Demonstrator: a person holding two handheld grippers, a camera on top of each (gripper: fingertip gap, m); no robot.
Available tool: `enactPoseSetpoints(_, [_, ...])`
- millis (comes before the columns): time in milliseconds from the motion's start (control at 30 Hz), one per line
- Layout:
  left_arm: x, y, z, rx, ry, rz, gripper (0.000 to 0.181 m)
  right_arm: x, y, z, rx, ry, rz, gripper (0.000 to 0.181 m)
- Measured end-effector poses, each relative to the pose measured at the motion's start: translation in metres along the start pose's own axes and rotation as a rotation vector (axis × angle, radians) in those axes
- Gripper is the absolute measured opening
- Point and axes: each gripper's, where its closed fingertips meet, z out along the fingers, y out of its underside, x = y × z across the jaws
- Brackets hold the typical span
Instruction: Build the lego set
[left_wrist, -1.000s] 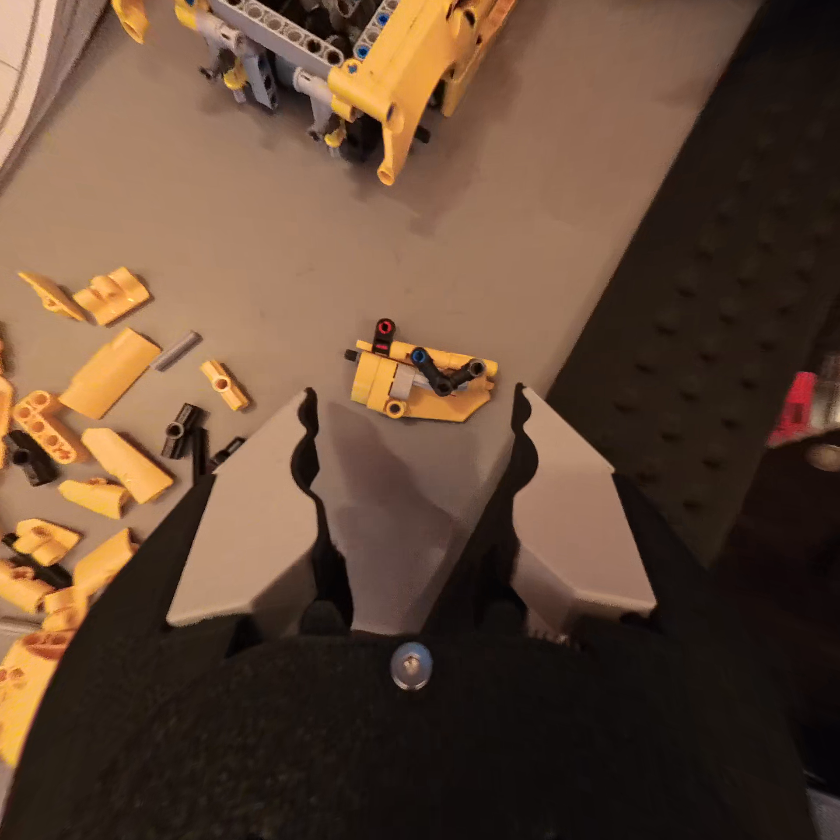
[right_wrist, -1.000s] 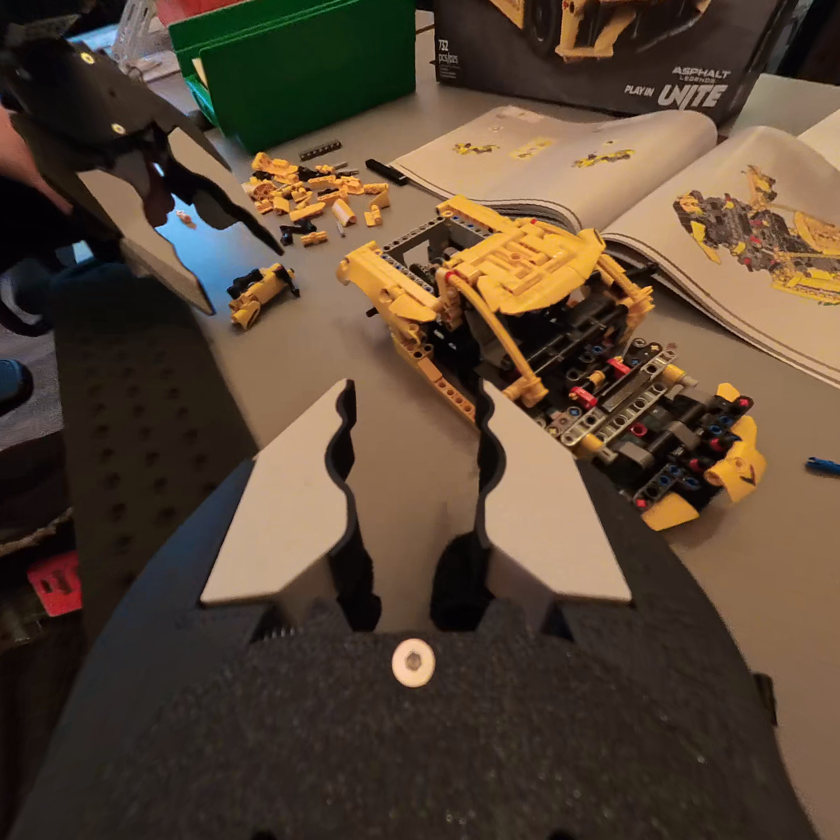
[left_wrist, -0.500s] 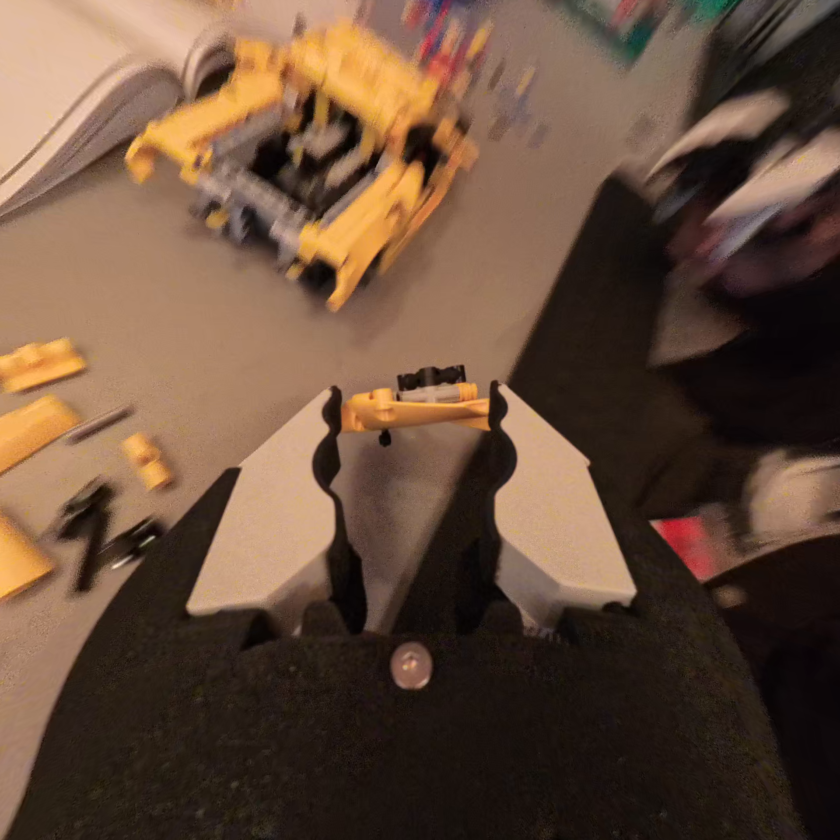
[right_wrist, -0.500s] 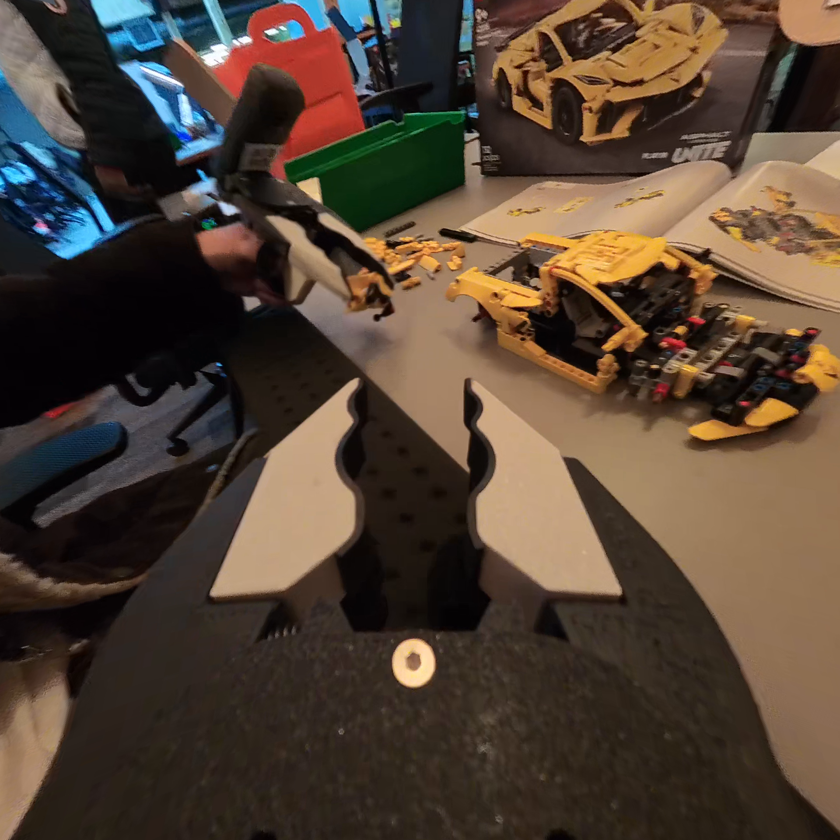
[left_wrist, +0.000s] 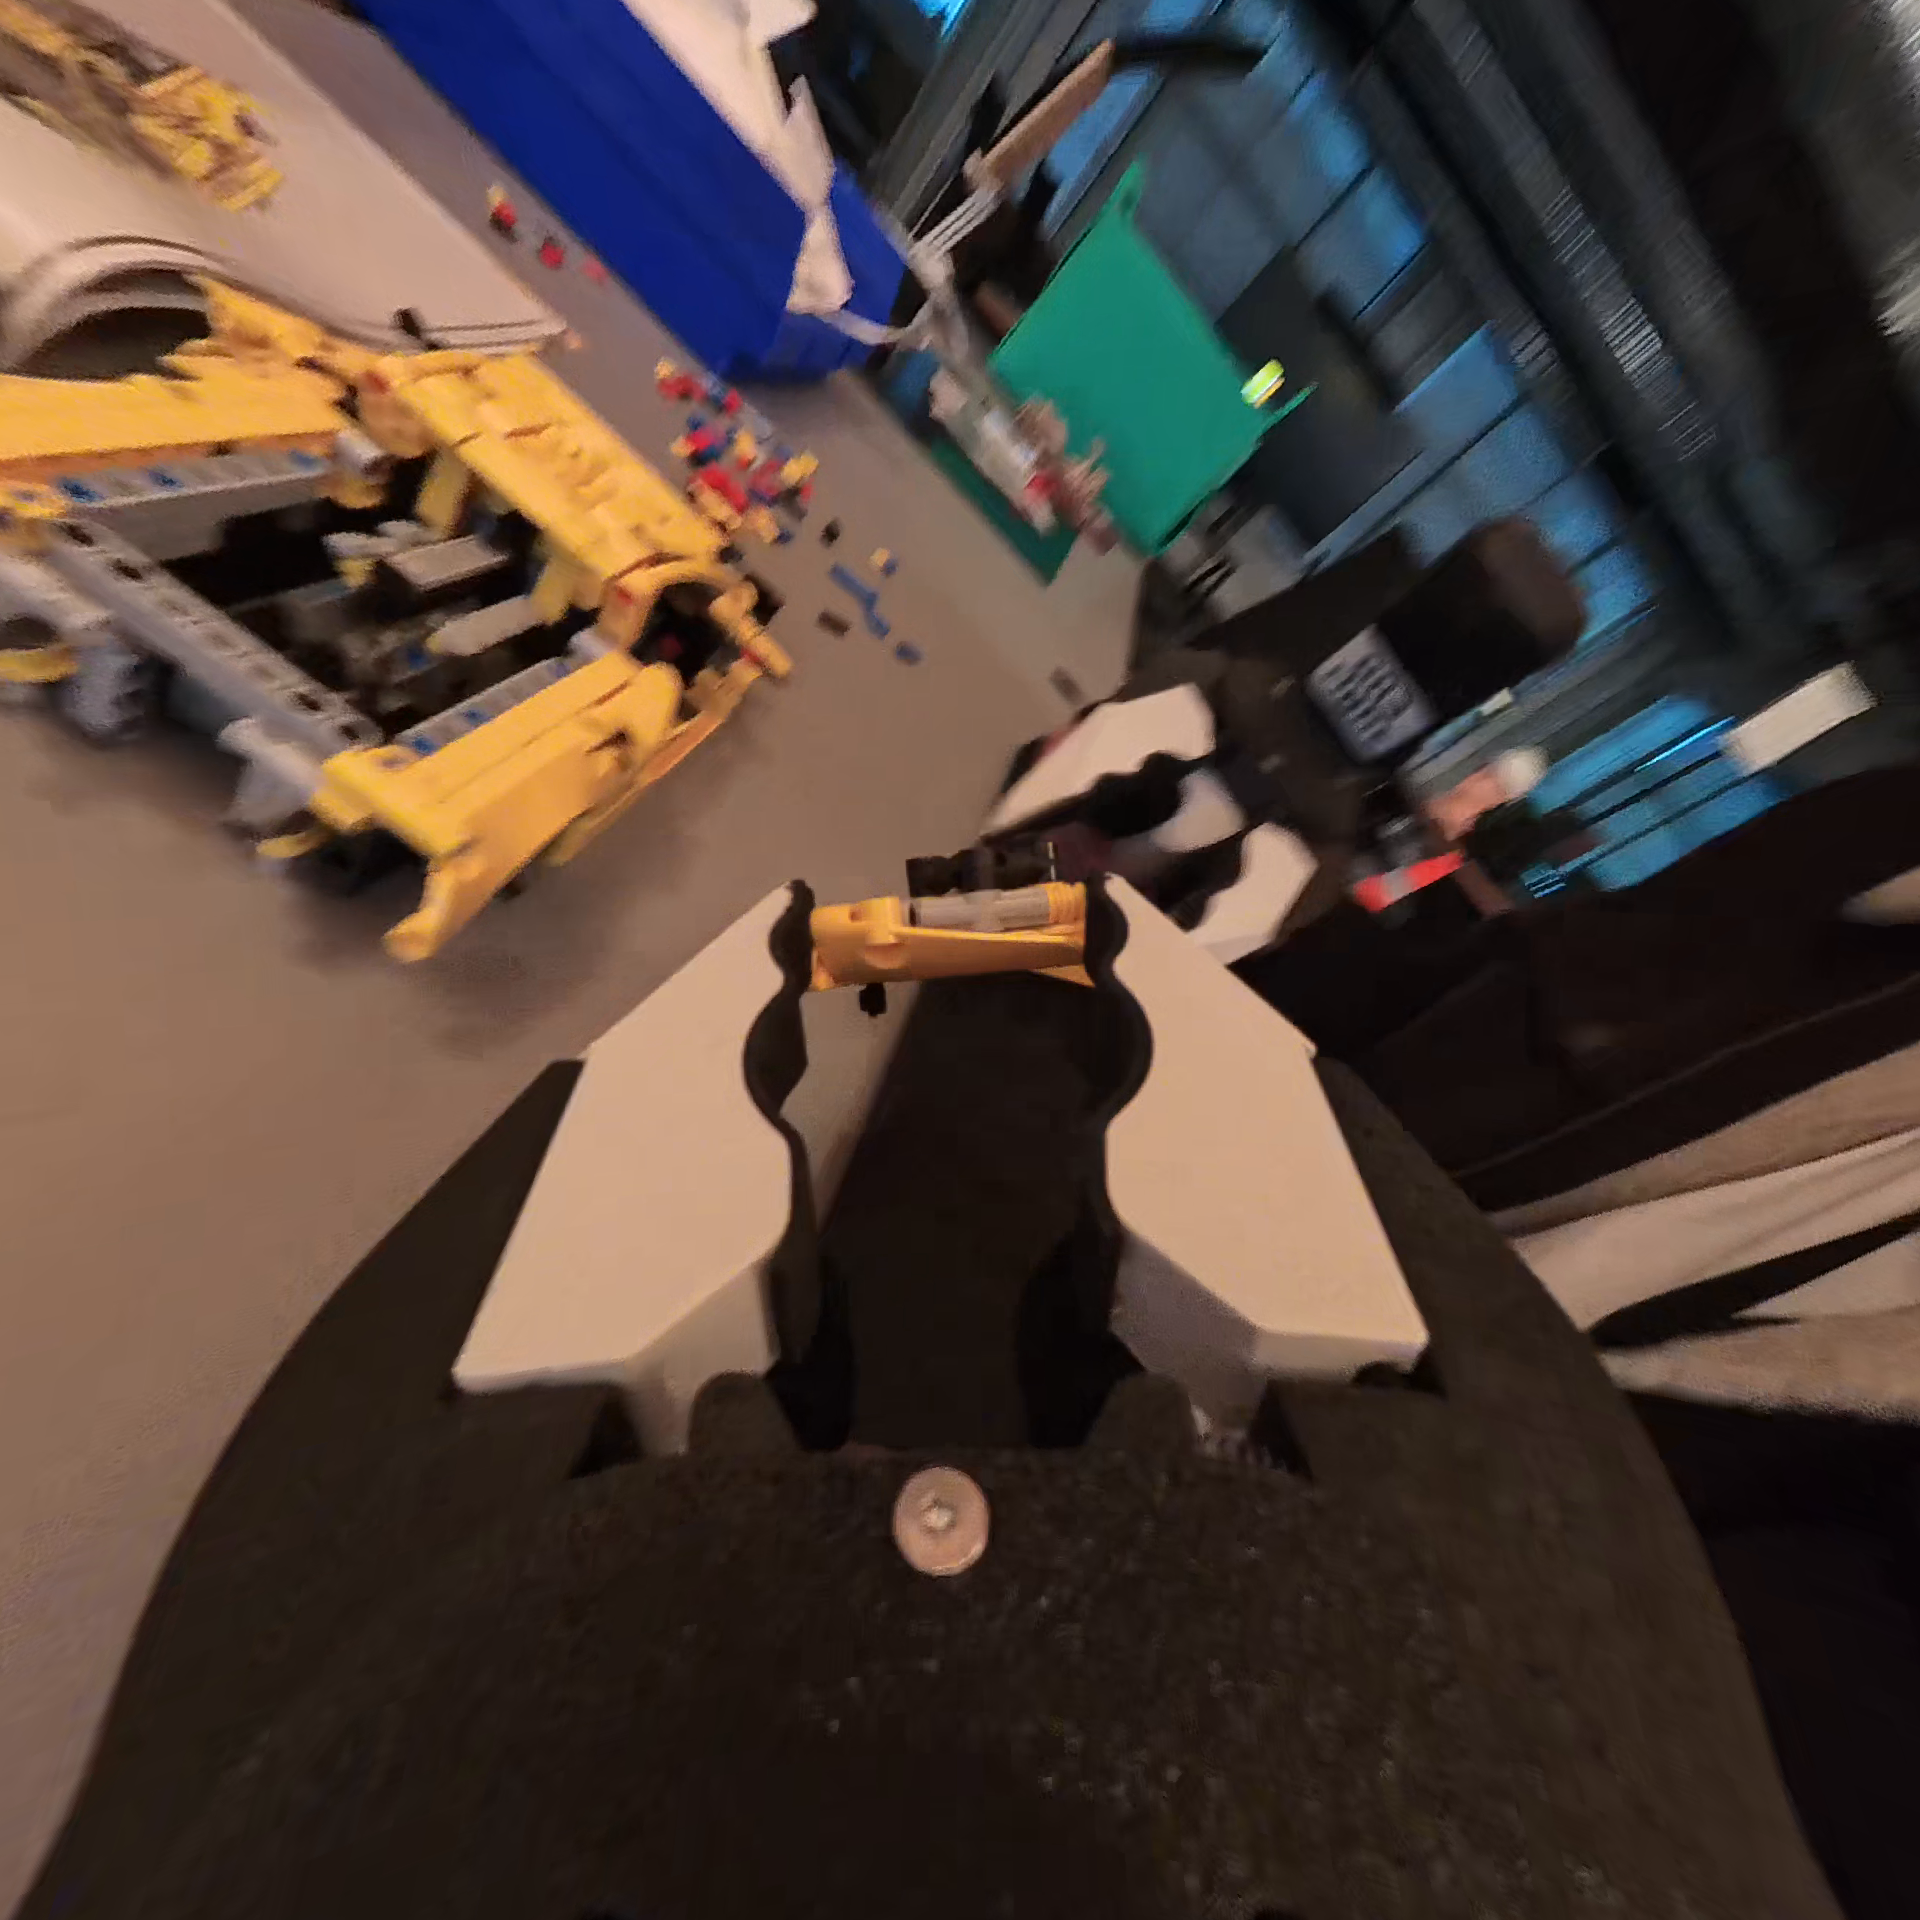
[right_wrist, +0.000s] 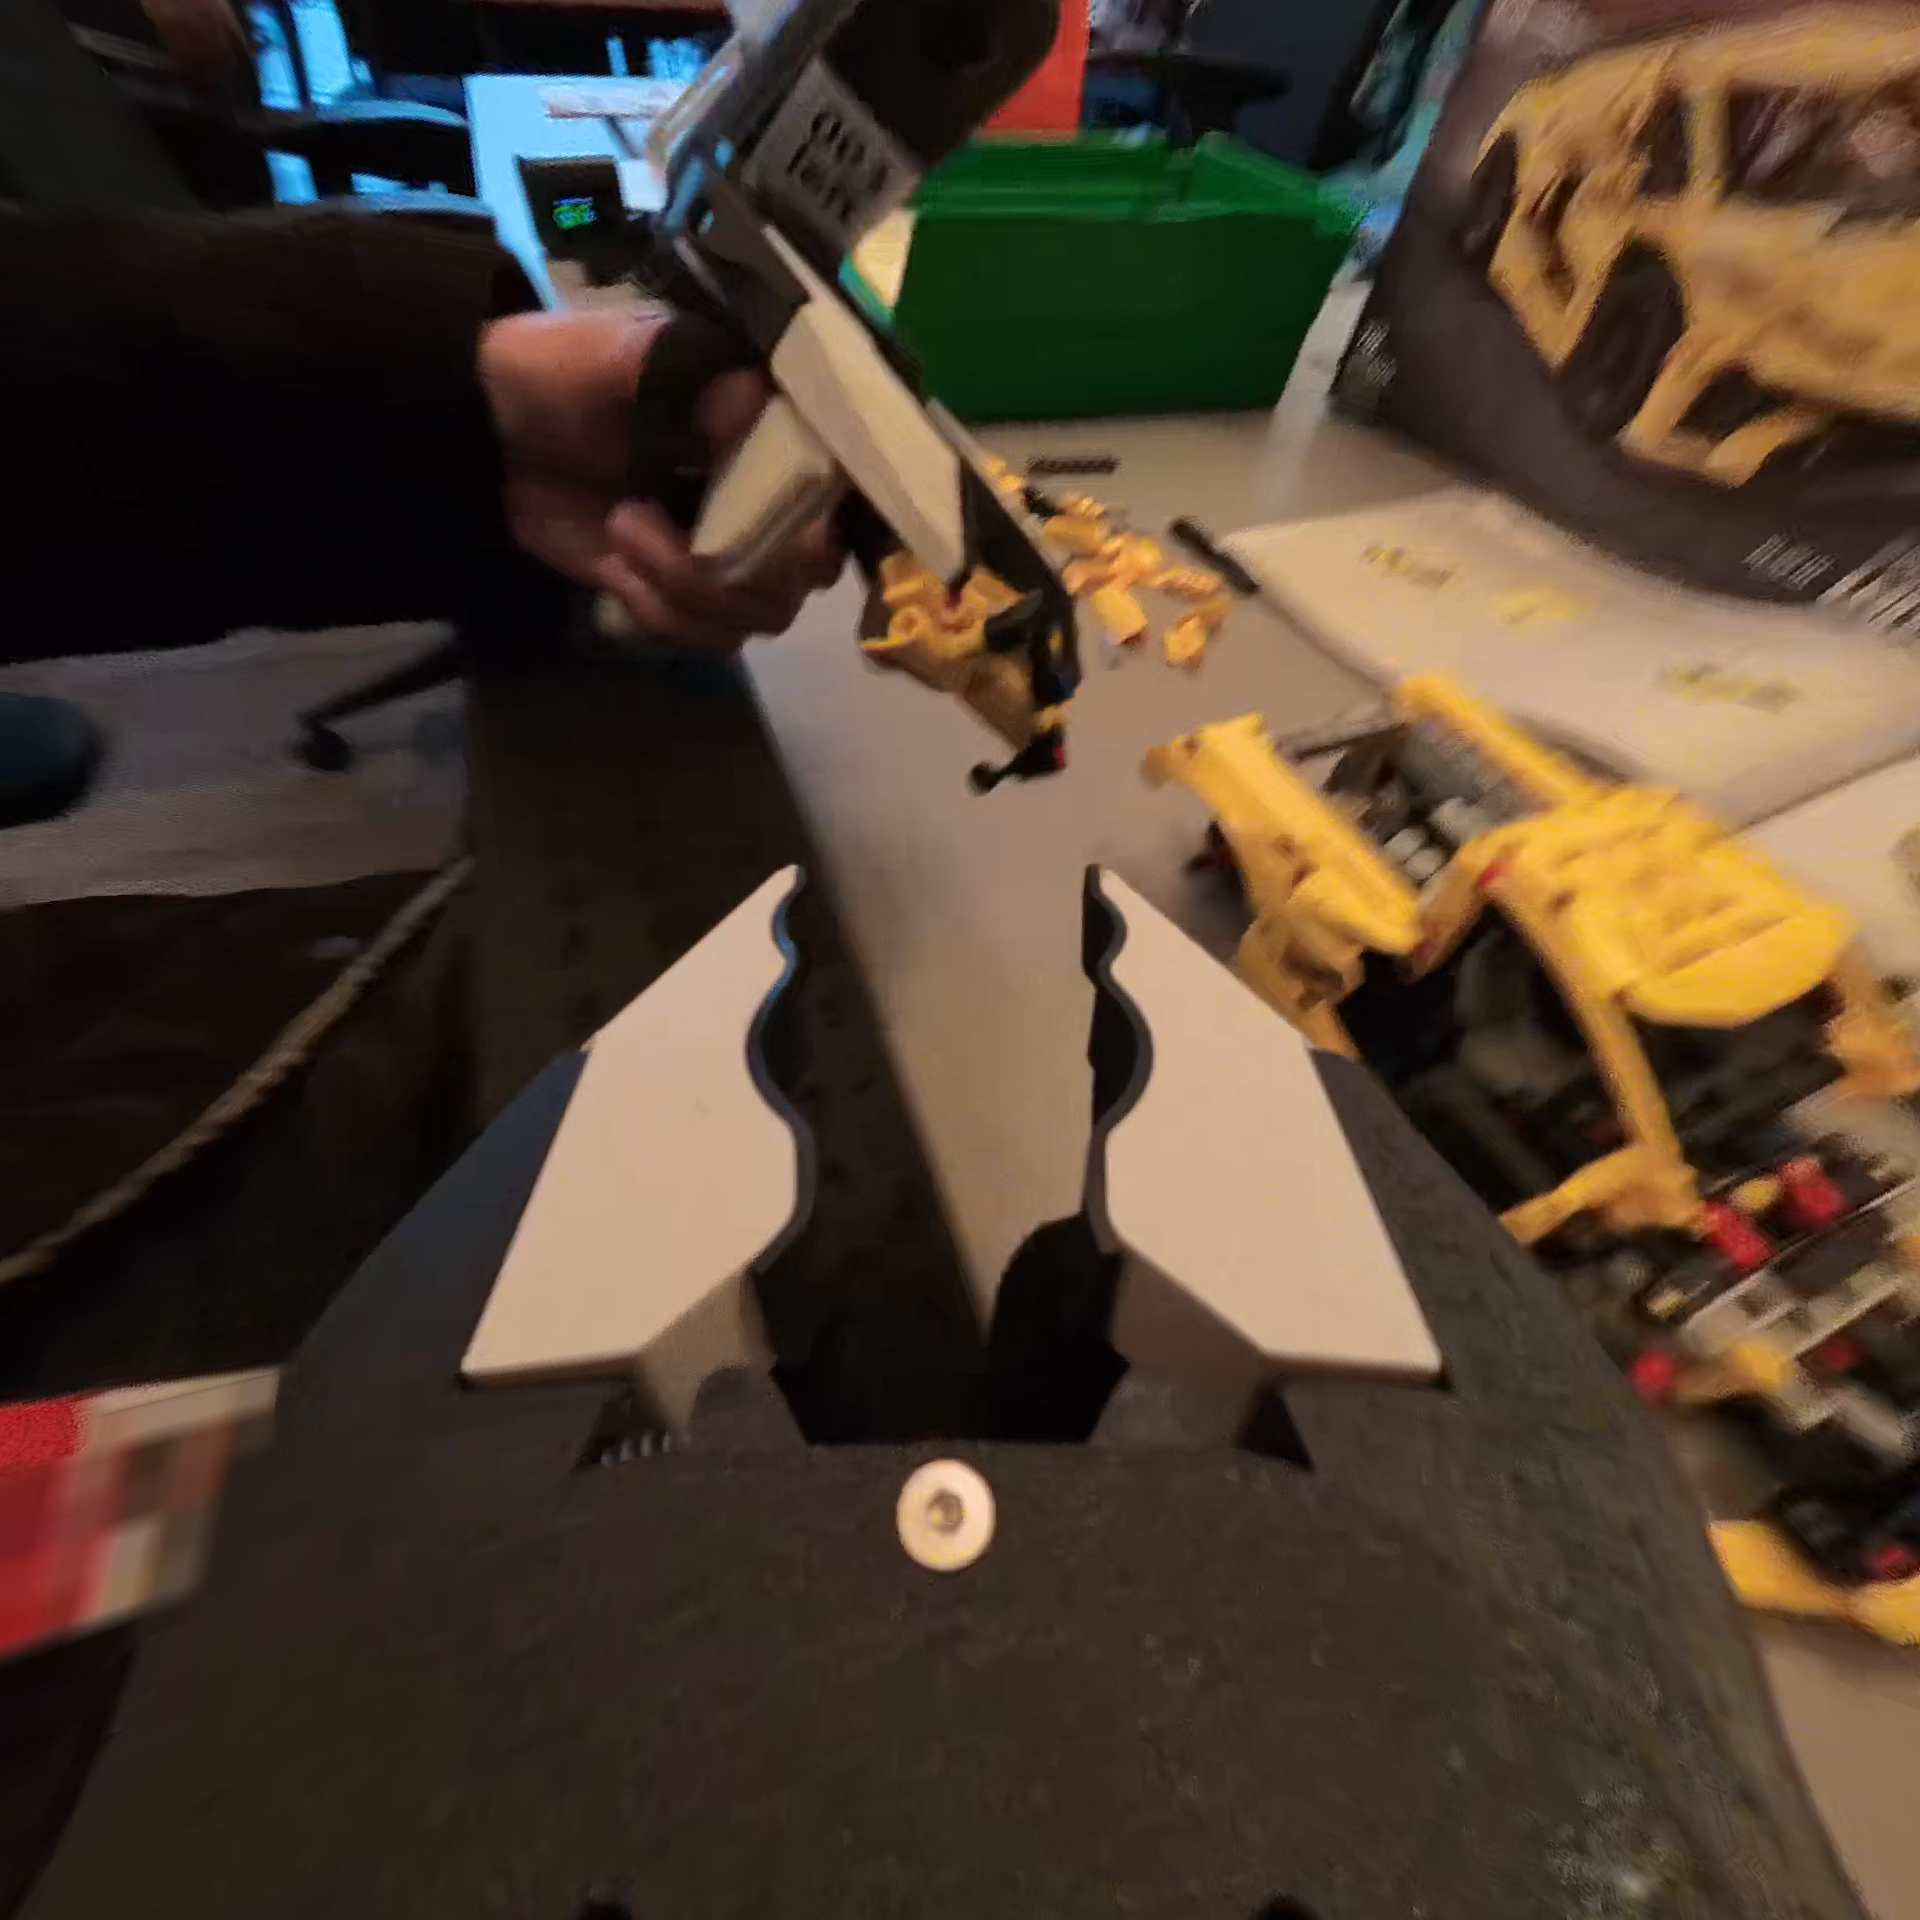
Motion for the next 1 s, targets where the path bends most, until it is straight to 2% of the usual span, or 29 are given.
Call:
enactPoseSetpoints(100, [0.023, -0.013, 0.015, 0.112, 0.164, -0.158, 0.053, 0.011, -0.032, 0.012, 0.156, 0.045, -0.118, 0.053])
enactPoseSetpoints(200, [0.038, -0.02, 0.025, 0.191, 0.293, -0.28, 0.053, 0.016, -0.045, 0.015, 0.204, 0.062, -0.16, 0.054])
enactPoseSetpoints(233, [0.042, -0.021, 0.028, 0.205, 0.329, -0.309, 0.053, 0.017, -0.049, 0.013, 0.22, 0.07, -0.176, 0.051])
enactPoseSetpoints(300, [0.047, -0.022, 0.032, 0.226, 0.392, -0.364, 0.053, 0.018, -0.05, 0.008, 0.211, 0.085, -0.224, 0.027])
enactPoseSetpoints(367, [0.045, -0.022, 0.033, 0.227, 0.401, -0.37, 0.05, 0.022, -0.047, 0.002, 0.192, 0.112, -0.264, 0.025])
enactPoseSetpoints(433, [0.036, -0.024, 0.028, 0.24, 0.355, -0.311, 0.051, 0.024, -0.034, -0.001, 0.107, 0.076, -0.253, 0.026])
enactPoseSetpoints(500, [0.03, -0.024, 0.025, 0.221, 0.26, -0.167, 0.052, 0.026, -0.019, -0.005, 0.002, 0.018, -0.207, 0.026])
enactPoseSetpoints(633, [0.029, 0.01, 0.045, -0.071, 0.022, 0.325, 0.052, 0.02, 0.016, -0.014, -0.279, -0.161, -0.067, 0.026])
enactPoseSetpoints(733, [0.027, 0.027, 0.057, -0.217, -0.082, 0.562, 0.052, 0.014, 0.029, -0.023, -0.424, -0.257, -0.03, 0.026])
enactPoseSetpoints(767, [0.026, 0.032, 0.06, -0.264, -0.087, 0.593, 0.051, 0.015, 0.031, -0.026, -0.449, -0.267, -0.029, 0.026])
enactPoseSetpoints(833, [0.025, 0.042, 0.065, -0.338, -0.082, 0.612, 0.038, 0.013, 0.034, -0.03, -0.487, -0.301, -0.018, 0.026])
enactPoseSetpoints(1000, [0.03, 0.048, 0.076, -0.342, -0.045, 0.638, 0.02, 0.011, 0.045, -0.036, -0.572, -0.342, 0.003, 0.026])
